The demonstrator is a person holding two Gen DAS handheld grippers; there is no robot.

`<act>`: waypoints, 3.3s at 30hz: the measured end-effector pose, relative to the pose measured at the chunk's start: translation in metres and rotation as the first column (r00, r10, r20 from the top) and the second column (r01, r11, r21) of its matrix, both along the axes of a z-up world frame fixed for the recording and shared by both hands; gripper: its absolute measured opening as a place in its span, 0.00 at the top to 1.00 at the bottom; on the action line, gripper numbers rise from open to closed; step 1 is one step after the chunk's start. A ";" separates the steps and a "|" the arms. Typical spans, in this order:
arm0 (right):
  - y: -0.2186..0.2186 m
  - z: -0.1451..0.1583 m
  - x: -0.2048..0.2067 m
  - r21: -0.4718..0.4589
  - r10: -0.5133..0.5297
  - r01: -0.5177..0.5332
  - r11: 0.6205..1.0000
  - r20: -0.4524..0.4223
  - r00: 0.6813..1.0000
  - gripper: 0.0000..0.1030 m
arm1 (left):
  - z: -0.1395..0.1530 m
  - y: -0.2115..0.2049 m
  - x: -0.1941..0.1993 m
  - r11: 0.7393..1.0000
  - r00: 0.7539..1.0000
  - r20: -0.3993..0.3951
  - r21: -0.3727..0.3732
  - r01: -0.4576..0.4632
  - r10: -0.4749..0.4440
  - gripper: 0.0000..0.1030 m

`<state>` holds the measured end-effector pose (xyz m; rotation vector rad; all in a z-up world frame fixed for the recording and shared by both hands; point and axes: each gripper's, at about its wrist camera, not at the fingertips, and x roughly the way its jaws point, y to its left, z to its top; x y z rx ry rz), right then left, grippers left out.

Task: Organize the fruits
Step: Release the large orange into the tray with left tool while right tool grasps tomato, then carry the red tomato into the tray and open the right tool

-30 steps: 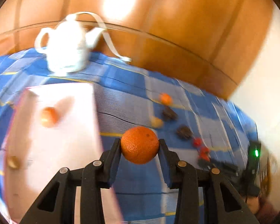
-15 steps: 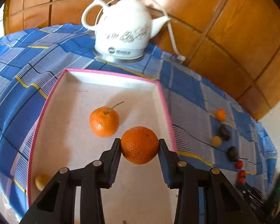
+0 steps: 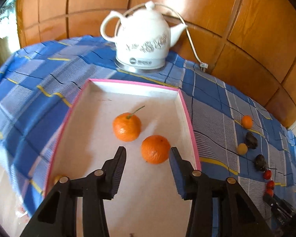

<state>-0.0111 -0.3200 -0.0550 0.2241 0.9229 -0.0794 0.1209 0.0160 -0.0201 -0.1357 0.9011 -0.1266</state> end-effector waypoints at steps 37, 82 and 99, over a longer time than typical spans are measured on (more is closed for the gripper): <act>0.104 0.027 0.027 0.038 0.360 -0.361 0.932 0.043 0.932 0.75 | 0.026 0.016 -0.069 0.988 0.988 0.121 0.112 -0.110 0.096 0.29; 0.244 0.034 0.097 -0.053 0.591 -0.590 0.806 0.033 0.806 0.73 | 0.039 0.052 -0.072 0.968 0.954 0.206 0.082 -0.237 0.216 0.29; 0.222 0.074 0.065 -0.279 0.443 -0.396 0.875 0.130 0.887 0.72 | 0.043 0.048 -0.078 0.969 0.952 0.214 0.070 -0.238 0.219 0.29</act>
